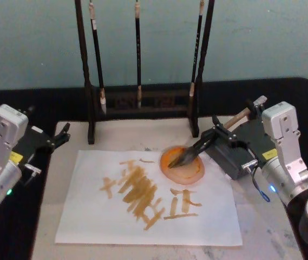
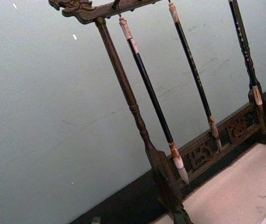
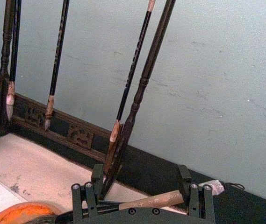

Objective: Pick up the brush from the inkstone, write on the paper, then place the brush back to its original position.

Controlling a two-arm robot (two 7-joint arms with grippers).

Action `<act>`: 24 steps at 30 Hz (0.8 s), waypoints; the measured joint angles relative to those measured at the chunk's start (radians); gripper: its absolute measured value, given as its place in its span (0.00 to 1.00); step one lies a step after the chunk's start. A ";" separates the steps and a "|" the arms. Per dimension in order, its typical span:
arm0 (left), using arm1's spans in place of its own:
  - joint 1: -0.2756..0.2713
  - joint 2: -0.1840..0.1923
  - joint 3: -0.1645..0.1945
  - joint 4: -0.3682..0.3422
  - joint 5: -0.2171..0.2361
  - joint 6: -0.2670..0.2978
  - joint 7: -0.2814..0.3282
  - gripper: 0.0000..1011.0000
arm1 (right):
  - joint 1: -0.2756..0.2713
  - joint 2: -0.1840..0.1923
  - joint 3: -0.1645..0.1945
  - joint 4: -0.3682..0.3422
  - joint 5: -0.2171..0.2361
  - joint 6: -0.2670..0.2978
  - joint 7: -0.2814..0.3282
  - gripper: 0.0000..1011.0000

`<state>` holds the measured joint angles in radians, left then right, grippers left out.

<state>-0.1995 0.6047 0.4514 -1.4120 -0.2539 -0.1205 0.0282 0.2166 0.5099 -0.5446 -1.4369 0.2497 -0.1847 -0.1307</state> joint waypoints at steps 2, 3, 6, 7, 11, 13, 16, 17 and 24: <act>0.000 0.000 0.000 0.000 0.000 0.000 0.000 1.00 | 0.000 0.000 0.000 0.000 0.000 0.000 0.000 0.99; 0.000 0.000 0.000 0.000 0.000 0.000 0.000 1.00 | 0.000 0.000 0.000 0.000 0.000 0.000 0.000 0.99; 0.000 0.000 0.000 0.000 0.000 0.000 0.000 1.00 | 0.000 0.000 0.000 0.000 0.000 0.000 0.000 0.99; 0.000 0.000 0.000 0.000 0.000 0.000 0.000 1.00 | 0.000 0.000 0.000 0.000 0.000 0.000 0.000 0.99; 0.000 0.000 0.000 0.000 0.000 0.000 0.000 1.00 | 0.000 0.000 0.000 0.000 0.000 0.000 0.000 0.99; 0.000 0.000 0.000 0.000 0.000 0.000 0.000 1.00 | 0.000 0.000 0.000 0.000 0.000 0.000 0.000 0.99; 0.000 0.000 0.000 0.000 0.000 0.000 0.000 1.00 | 0.000 0.000 0.000 0.000 0.000 0.000 0.000 0.99; 0.000 0.000 0.000 0.000 0.000 0.000 0.000 1.00 | 0.000 0.000 0.000 0.000 0.000 0.000 0.000 0.99; 0.000 0.000 0.000 0.000 0.000 0.000 0.000 1.00 | 0.000 0.000 0.000 0.000 0.000 0.000 0.000 0.99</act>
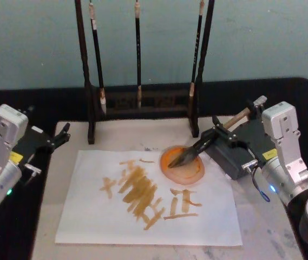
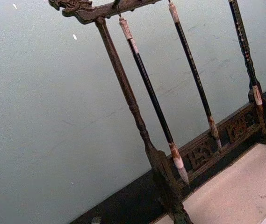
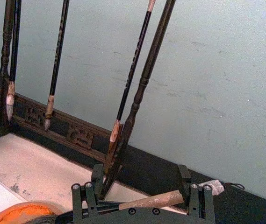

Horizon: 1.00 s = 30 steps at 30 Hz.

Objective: Pick up the brush from the inkstone, write on the paper, then place the brush back to its original position.

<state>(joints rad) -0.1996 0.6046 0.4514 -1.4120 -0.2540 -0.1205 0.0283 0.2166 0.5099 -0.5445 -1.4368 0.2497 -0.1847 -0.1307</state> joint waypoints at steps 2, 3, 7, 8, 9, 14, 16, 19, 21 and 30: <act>0.000 0.000 0.000 0.000 0.000 0.000 0.000 1.00 | 0.000 0.000 0.000 0.000 0.000 0.000 0.000 0.99; 0.000 0.000 0.000 0.000 0.000 0.000 0.000 1.00 | 0.000 0.000 0.000 0.000 0.000 0.000 0.000 0.99; 0.000 0.000 0.000 0.000 0.000 0.000 0.000 1.00 | 0.000 0.000 0.000 0.000 0.000 0.000 0.000 0.99; 0.000 0.000 0.000 0.000 0.000 0.000 0.000 1.00 | 0.000 0.000 0.000 0.000 0.000 0.000 0.000 0.99; 0.000 0.000 0.000 0.000 0.000 0.000 0.000 1.00 | 0.000 0.000 0.000 0.000 0.000 0.000 0.000 0.99; 0.000 0.000 0.000 0.000 0.000 0.000 0.000 1.00 | 0.000 0.000 0.000 0.000 0.000 0.000 0.000 0.99; 0.000 0.000 0.000 0.000 0.000 0.000 0.000 1.00 | 0.000 0.000 0.000 0.000 0.000 0.000 0.000 0.99; 0.000 0.000 0.000 0.000 0.000 0.000 0.000 1.00 | 0.000 0.000 0.000 0.000 0.000 0.000 0.000 0.99; 0.000 0.000 0.000 0.000 0.000 0.000 0.000 1.00 | 0.000 0.000 0.000 0.000 0.000 0.000 0.000 0.99; 0.000 0.000 0.000 0.000 0.000 0.000 0.000 1.00 | 0.000 0.000 0.000 0.000 0.000 0.000 0.000 0.99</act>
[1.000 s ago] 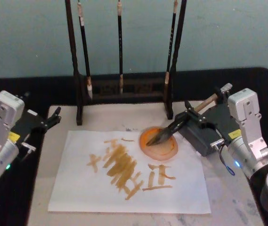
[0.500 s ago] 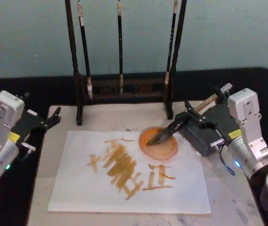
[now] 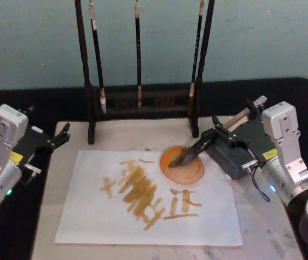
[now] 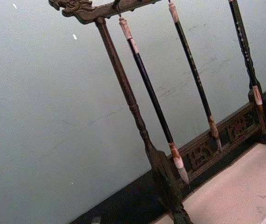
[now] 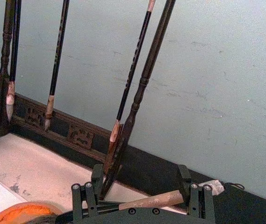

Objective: Pick up the brush from the inkstone, write on the paper, then place the brush back to its original position.

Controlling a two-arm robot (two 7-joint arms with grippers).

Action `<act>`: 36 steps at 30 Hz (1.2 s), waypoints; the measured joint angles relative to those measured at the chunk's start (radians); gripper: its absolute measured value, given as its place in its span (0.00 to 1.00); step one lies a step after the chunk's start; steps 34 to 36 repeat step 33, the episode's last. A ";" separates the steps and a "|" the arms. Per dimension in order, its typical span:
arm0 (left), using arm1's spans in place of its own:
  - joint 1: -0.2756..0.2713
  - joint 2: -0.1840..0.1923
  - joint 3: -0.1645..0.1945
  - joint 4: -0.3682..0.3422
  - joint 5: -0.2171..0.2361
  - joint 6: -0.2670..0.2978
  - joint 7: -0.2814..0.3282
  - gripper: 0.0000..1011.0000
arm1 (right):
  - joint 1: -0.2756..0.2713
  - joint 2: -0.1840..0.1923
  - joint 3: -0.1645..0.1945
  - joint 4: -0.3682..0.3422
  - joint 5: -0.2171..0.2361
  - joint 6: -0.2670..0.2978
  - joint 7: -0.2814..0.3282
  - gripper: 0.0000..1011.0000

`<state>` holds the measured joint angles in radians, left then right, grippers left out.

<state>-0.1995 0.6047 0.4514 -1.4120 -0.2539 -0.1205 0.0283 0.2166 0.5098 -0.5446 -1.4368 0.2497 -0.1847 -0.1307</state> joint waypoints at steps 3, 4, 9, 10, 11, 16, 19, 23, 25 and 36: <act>0.000 0.000 0.000 0.000 0.000 0.000 0.000 1.00 | 0.000 0.000 0.000 0.000 0.000 0.000 0.000 0.99; 0.000 0.000 0.000 0.000 0.000 0.000 0.000 1.00 | 0.000 0.000 0.000 0.000 0.000 0.000 0.000 0.99; 0.000 0.000 0.000 0.000 0.000 0.000 0.000 1.00 | 0.000 0.000 0.000 0.000 0.000 0.000 0.000 0.99; 0.000 0.000 0.000 0.000 0.000 0.000 0.000 1.00 | 0.000 0.000 0.000 0.000 0.000 0.000 0.000 0.99; 0.000 0.000 0.000 0.000 0.000 0.000 0.000 1.00 | 0.000 0.000 0.000 0.000 0.000 0.000 0.000 0.99; 0.000 0.000 0.000 0.000 0.000 0.000 0.000 1.00 | 0.000 0.000 0.000 0.000 0.000 0.000 0.000 0.99; 0.000 0.000 0.000 0.000 0.000 0.000 0.000 1.00 | 0.000 0.000 0.000 0.000 0.000 0.000 0.000 0.99; 0.000 0.000 0.000 0.000 0.000 0.000 0.000 1.00 | 0.000 0.000 0.000 0.000 0.000 0.000 0.000 0.99; 0.000 0.000 0.000 0.000 0.000 0.000 0.000 1.00 | 0.000 0.000 0.000 0.000 0.000 0.000 0.000 0.99; 0.000 0.000 0.000 0.000 0.000 0.000 0.000 1.00 | 0.000 0.000 0.000 0.000 0.000 0.000 0.000 0.99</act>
